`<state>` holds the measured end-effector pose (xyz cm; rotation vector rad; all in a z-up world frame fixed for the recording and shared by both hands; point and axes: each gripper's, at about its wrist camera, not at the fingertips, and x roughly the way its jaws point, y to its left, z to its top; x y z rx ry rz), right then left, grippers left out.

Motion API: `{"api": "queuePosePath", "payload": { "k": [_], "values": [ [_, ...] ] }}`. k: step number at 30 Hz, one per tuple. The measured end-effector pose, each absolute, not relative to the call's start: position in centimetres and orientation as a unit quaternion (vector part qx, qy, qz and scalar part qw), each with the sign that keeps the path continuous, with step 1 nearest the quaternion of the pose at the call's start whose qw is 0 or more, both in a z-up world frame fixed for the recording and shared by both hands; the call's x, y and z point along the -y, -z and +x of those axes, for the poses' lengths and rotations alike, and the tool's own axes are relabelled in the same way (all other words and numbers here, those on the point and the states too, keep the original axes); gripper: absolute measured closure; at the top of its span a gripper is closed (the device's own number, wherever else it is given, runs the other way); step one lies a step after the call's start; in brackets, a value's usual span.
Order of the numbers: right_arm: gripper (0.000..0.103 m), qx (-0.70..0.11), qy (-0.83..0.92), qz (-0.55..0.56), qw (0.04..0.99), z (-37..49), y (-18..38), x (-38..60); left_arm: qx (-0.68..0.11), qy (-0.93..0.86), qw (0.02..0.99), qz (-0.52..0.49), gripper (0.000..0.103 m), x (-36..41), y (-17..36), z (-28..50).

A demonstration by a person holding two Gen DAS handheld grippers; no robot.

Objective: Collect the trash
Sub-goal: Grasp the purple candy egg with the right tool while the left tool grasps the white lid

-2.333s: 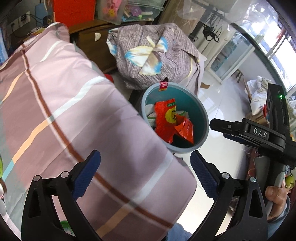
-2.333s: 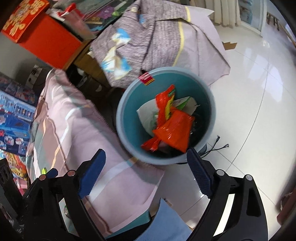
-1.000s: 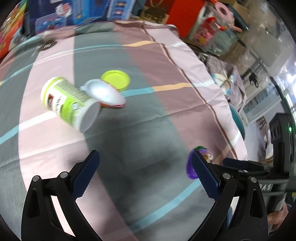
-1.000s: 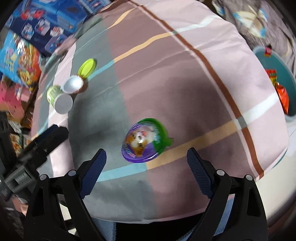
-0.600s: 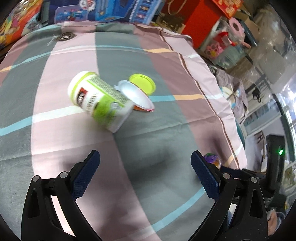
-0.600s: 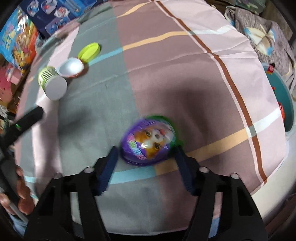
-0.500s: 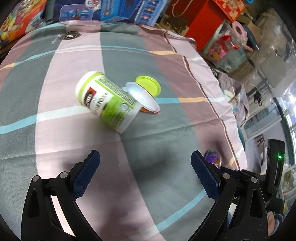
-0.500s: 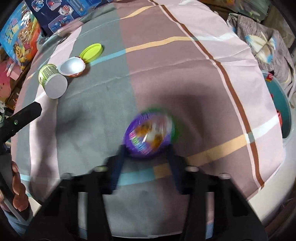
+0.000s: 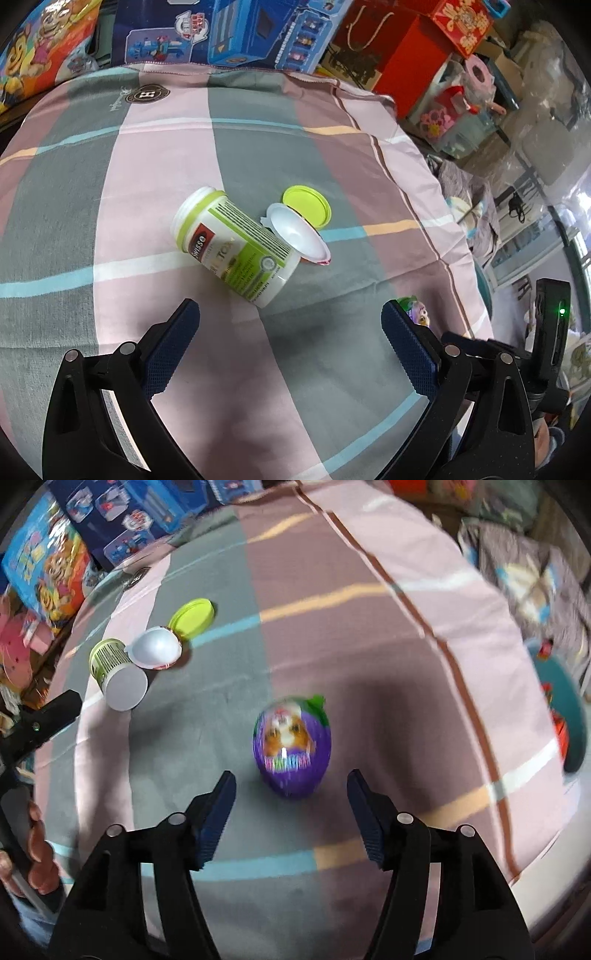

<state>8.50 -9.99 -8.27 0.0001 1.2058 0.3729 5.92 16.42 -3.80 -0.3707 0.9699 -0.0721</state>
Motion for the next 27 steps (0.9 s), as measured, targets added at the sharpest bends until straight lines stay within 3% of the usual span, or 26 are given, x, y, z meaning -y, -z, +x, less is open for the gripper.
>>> {"api": "queuePosePath", "payload": {
  "k": [5,8,19,27],
  "values": [
    [0.044,-0.561,-0.168,-0.037,0.81,10.0,9.4,8.1,-0.461,0.033,0.869,-0.175,0.004,-16.8,3.5,6.3],
    [0.058,-0.554,-0.157,-0.064,0.815,10.2,10.1,7.3,-0.462,0.03,0.872,-0.158,0.004,-16.8,3.1,6.9],
    [0.058,-0.553,-0.159,0.021,0.817,14.0,7.5,10.2,-0.472,0.045,0.877,-0.08,0.004,-14.6,2.3,12.1],
    [0.057,-0.564,-0.164,0.056,0.807,15.8,7.4,11.0,-0.525,0.069,0.847,0.036,0.004,-11.1,5.4,16.0]
  ]
}}
